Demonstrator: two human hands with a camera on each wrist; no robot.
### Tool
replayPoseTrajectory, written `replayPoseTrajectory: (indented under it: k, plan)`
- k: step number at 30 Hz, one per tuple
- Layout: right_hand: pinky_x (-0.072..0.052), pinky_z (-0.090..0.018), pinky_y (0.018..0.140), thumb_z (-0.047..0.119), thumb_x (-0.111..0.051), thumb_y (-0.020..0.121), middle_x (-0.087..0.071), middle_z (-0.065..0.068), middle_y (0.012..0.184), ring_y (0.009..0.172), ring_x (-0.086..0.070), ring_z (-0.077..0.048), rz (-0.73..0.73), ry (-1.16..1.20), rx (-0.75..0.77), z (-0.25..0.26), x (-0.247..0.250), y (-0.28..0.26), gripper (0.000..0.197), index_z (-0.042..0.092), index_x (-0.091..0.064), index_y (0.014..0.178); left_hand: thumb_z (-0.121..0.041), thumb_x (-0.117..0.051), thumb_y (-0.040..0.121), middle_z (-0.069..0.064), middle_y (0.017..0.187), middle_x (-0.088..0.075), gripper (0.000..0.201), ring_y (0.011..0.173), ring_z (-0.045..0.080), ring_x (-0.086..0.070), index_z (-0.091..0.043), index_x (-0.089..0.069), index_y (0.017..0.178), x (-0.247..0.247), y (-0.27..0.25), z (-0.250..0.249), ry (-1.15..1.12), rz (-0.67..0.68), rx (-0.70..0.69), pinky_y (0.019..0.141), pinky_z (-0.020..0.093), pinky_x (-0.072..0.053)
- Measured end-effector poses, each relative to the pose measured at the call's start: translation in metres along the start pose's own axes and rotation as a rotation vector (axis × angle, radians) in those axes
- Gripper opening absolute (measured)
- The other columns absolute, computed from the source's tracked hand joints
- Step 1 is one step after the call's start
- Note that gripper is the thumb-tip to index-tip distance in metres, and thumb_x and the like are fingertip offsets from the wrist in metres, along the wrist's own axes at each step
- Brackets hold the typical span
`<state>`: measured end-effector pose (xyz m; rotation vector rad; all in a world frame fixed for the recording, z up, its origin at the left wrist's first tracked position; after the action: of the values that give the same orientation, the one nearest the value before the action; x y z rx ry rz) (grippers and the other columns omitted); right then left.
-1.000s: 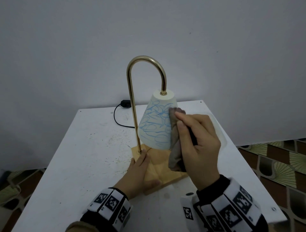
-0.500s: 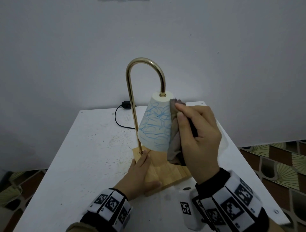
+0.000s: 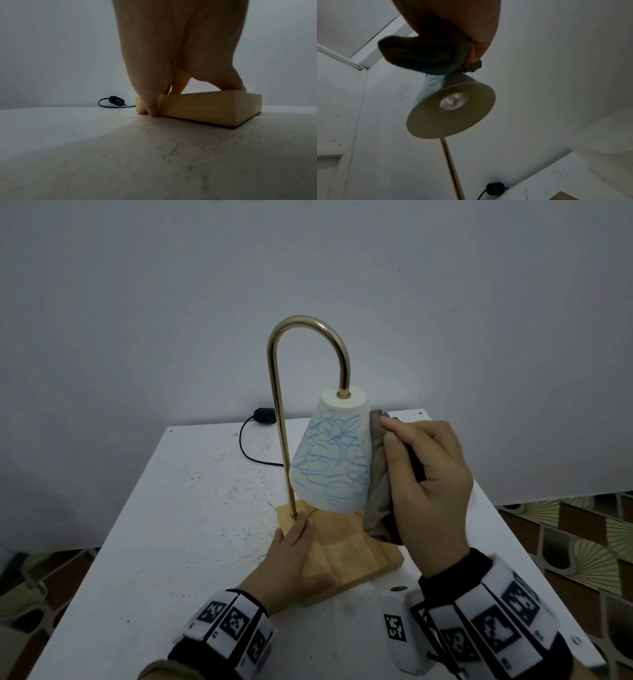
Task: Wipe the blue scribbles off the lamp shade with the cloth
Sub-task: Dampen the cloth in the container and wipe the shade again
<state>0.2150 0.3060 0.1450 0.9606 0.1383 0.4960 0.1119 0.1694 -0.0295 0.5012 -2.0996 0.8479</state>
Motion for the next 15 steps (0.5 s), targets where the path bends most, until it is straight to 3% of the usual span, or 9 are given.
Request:
replayPoseTrajectory:
  k: [8, 15]
  plan:
    - [-0.041, -0.013, 0.092, -0.002, -0.054, 0.087, -0.054, -0.004, 0.096, 0.098, -0.051, 0.002, 0.122, -0.036, 0.131, 0.009, 0.002, -0.023, 0.022, -0.006, -0.065, 0.105, -0.061, -0.055, 0.081, -0.008, 0.154, 0.026, 0.105, 0.144, 0.031, 0.013, -0.019, 0.013, 0.149, -0.001, 0.002, 0.002, 0.005, 0.001, -0.011, 0.120, 0.043, -0.005]
    - [-0.037, -0.006, 0.079, 0.006, -0.053, 0.089, -0.053, -0.003, 0.087, 0.083, -0.048, 0.001, 0.060, -0.055, -0.010, -0.010, 0.007, -0.010, 0.023, 0.002, -0.067, 0.107, -0.060, -0.054, 0.082, -0.008, 0.154, 0.026, 0.103, 0.144, 0.032, 0.015, -0.019, 0.013, 0.149, 0.000, -0.001, 0.000, 0.000, 0.004, 0.003, 0.119, 0.041, -0.003]
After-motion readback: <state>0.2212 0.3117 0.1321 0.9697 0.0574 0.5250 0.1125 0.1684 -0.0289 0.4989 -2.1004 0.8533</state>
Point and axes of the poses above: each hand's wrist, its own y-axis towards the middle knuckle, its own x-axis out of the back of the hand, z = x × y, the point moved 6 cm from there along y, towards the middle knuckle
